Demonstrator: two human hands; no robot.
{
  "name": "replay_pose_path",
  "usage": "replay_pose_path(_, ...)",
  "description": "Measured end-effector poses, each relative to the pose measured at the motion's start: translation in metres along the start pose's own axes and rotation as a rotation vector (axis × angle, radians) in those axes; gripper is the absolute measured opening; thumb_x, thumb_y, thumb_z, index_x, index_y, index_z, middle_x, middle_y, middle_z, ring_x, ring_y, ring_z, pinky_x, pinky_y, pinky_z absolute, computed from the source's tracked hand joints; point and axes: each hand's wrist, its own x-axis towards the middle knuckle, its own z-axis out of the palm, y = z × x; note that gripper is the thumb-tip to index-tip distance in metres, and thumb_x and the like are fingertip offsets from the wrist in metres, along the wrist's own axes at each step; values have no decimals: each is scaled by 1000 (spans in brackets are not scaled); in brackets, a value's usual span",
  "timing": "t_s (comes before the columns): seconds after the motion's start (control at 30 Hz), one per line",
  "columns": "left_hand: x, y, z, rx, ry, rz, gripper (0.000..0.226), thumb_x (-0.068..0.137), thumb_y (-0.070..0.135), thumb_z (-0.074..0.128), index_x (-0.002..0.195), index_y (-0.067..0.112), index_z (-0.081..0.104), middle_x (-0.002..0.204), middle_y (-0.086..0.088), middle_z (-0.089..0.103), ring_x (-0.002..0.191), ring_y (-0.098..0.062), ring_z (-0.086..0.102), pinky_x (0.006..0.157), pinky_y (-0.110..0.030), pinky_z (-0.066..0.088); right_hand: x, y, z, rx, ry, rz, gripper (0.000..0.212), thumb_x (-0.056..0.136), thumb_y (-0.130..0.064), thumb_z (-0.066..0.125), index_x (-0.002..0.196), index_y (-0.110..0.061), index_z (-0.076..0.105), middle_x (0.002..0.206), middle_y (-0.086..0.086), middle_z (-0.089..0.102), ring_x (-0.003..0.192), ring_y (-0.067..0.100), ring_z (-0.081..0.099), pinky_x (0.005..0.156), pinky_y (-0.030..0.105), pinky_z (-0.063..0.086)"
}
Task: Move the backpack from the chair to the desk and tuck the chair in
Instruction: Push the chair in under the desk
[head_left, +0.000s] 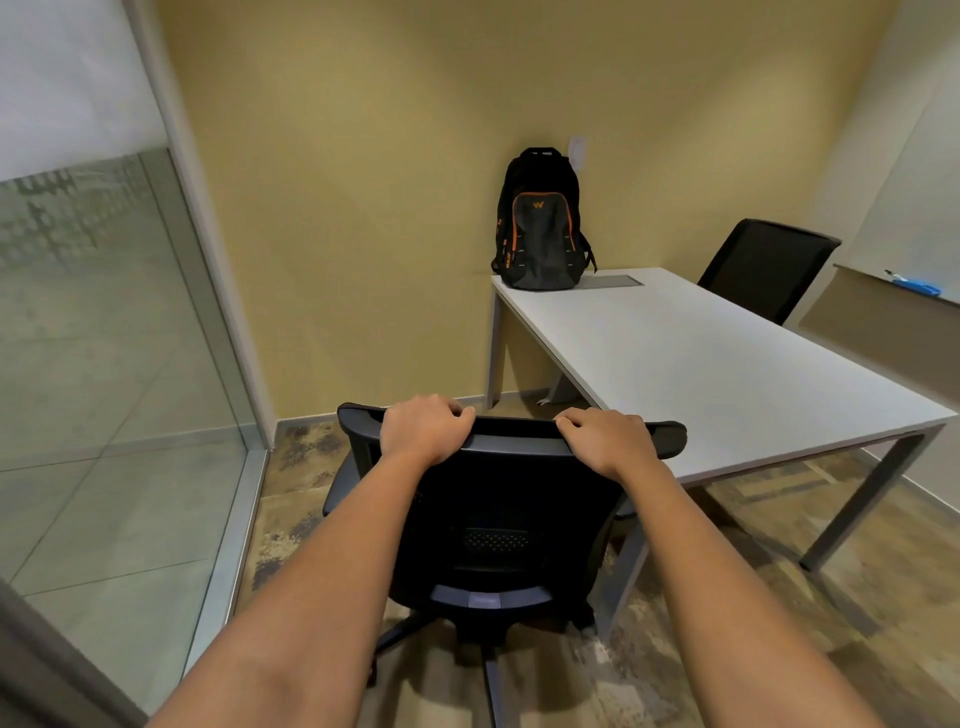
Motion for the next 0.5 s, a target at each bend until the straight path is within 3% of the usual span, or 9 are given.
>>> replay_pose_path(0.3,60,-18,3,9,-15,60,36,90,38,35,69,21,59,63,-3,56,62,-25,51,50,-28,29,50,-12,1,15,-16,94,44,99,-41,20,126,-32,54,126,0,62,111,25,56,103,44,32)
replay_pose_path(0.5,105,-38,6,-14,-12,106,35,88,33,35,63,20,56,53,2,49,51,-18,43,46,-27,25,83,-30,7,-2,37,175,43,99,-38,20,116,-31,58,113,2,66,94,23,54,99,43,34)
